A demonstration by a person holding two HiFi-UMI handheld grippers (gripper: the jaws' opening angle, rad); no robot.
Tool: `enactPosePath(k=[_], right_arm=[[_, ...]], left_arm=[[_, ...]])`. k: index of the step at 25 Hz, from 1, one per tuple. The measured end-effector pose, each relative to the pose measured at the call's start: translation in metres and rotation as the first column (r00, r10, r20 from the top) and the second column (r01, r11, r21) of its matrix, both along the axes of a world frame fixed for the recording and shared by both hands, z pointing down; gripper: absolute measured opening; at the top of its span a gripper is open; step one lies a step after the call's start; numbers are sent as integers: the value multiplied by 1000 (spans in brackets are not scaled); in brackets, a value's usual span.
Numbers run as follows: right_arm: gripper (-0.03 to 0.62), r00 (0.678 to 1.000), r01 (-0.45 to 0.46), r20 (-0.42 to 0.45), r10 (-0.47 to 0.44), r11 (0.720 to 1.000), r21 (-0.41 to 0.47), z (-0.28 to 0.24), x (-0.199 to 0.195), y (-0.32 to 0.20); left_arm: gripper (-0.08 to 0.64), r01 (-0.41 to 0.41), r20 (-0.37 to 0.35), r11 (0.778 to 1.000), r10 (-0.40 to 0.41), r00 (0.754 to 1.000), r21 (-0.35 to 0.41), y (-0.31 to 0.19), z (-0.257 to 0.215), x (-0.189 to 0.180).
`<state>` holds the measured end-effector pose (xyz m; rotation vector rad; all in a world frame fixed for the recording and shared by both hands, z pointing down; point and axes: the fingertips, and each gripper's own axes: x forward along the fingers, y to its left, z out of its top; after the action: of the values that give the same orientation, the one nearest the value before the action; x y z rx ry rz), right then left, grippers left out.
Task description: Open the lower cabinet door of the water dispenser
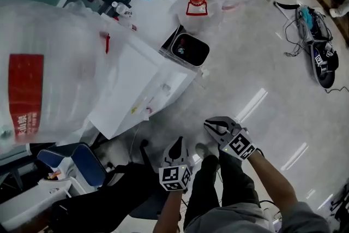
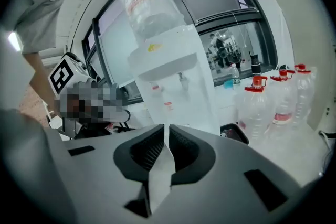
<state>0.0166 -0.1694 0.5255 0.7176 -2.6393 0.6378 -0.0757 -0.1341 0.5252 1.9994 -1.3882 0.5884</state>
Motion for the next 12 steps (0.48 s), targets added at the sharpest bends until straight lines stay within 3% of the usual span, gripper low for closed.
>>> enactPosePath(k=[8,12], right_arm=[[15,998,-66,-13,67,997,35,58,-7,-11],[16,998,-52,-35,54,997,55,98,-11,-23]], left_arm=[[8,-35,37,999,34,999,19,7,41,-23],[8,-26,63,999,24,998,43,3,73,-31]])
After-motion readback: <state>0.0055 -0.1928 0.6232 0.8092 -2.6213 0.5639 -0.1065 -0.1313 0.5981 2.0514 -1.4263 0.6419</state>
